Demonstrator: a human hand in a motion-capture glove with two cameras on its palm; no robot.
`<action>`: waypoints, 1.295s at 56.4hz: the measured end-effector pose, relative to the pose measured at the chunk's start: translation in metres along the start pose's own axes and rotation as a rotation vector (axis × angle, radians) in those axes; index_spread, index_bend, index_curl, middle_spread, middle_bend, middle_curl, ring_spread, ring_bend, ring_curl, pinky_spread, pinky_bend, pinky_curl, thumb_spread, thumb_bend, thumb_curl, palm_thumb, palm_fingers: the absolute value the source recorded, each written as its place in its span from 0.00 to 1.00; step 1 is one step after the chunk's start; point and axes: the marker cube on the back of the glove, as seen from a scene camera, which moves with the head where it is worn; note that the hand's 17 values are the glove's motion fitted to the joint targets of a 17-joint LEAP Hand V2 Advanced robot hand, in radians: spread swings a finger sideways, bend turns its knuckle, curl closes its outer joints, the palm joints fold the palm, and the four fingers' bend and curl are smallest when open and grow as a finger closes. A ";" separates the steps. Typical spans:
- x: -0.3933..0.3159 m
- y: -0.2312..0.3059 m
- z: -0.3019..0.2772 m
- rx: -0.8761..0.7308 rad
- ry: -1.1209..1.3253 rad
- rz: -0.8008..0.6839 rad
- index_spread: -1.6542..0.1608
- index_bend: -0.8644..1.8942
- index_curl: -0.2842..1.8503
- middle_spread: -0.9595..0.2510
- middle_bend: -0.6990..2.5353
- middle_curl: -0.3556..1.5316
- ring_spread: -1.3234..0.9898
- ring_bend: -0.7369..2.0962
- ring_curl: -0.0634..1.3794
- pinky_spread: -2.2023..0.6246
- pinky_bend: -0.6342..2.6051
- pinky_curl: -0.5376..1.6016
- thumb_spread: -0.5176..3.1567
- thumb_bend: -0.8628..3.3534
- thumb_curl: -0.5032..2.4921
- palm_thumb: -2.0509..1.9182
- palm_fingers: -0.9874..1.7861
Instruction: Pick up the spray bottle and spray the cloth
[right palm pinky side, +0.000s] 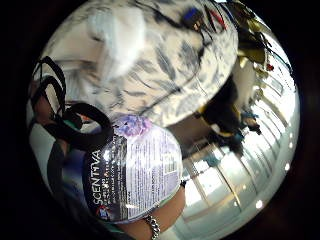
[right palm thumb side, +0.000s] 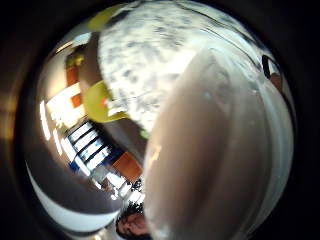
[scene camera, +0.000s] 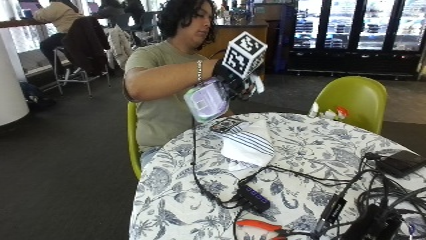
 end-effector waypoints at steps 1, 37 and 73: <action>-0.008 0.002 -0.006 0.023 -0.026 -0.031 0.77 0.38 0.40 0.65 0.40 0.49 0.49 0.50 0.37 0.69 0.34 0.44 0.28 0.20 0.42 0.76 0.83; -0.110 -0.174 -0.029 0.851 -0.890 -0.485 0.77 0.38 0.40 0.65 0.40 0.49 0.49 0.49 0.37 0.69 0.34 0.44 0.28 0.20 0.42 0.76 0.83; -0.105 -0.198 -0.003 0.890 -0.865 -0.463 0.76 0.38 0.42 0.63 0.40 0.49 0.48 0.49 0.37 0.68 0.33 0.44 0.27 0.20 0.43 0.76 0.84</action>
